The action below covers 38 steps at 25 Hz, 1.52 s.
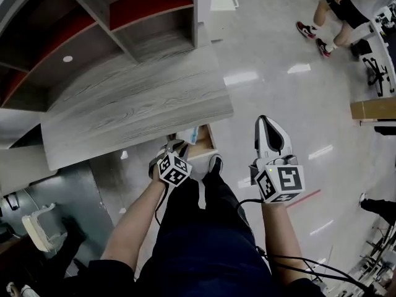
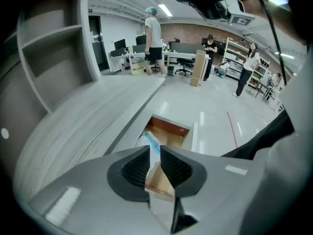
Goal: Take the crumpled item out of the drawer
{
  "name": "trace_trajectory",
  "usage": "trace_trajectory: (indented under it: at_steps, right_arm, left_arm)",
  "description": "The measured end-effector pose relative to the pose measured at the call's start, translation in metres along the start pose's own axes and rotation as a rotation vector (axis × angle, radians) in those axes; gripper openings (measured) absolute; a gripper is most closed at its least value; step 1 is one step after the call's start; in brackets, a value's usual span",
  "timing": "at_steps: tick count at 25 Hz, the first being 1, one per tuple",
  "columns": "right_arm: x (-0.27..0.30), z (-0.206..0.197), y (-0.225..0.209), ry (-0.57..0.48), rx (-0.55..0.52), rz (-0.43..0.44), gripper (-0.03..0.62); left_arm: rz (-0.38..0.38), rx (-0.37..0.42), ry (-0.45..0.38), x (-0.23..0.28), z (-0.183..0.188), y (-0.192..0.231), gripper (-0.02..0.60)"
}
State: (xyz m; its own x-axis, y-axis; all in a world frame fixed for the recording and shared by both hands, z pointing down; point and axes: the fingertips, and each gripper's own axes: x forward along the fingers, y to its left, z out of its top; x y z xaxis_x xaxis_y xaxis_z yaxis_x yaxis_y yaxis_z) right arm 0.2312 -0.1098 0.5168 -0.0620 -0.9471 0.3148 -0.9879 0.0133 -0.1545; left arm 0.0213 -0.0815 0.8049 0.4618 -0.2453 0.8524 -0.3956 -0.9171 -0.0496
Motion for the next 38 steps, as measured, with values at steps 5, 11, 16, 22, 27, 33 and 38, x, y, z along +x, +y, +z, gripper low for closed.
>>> trace_trajectory:
  at_steps: [5,11,16,22,27,33,38]
  right_arm:
    - [-0.007,-0.016,-0.013,0.027,0.014,-0.023,0.006]
    - [-0.016,-0.03,-0.023,0.055,0.024,-0.054,0.006]
    - [-0.021,-0.036,-0.026,0.077,0.025,-0.07,0.006]
    - [-0.028,-0.045,-0.031,0.091,0.037,-0.089,0.006]
    - [-0.035,-0.049,-0.034,0.097,0.041,-0.103,0.006]
    - [-0.034,-0.051,-0.03,0.095,0.049,-0.093,0.006]
    - [-0.028,-0.045,-0.013,0.084,0.036,-0.054,0.006]
  left_arm:
    - [-0.012,0.051,0.1,0.035,-0.012,-0.004,0.061]
    - [-0.012,0.067,0.179,0.059,-0.023,-0.003,0.084]
    - [-0.005,0.112,0.23,0.076,-0.032,-0.003,0.097]
    - [0.017,0.06,0.27,0.093,-0.036,0.001,0.106]
    - [0.032,0.061,0.323,0.101,-0.044,0.004,0.105]
    - [-0.027,0.061,0.296,0.095,-0.039,-0.009,0.032]
    - [-0.064,0.038,0.235,0.077,-0.027,-0.019,0.029]
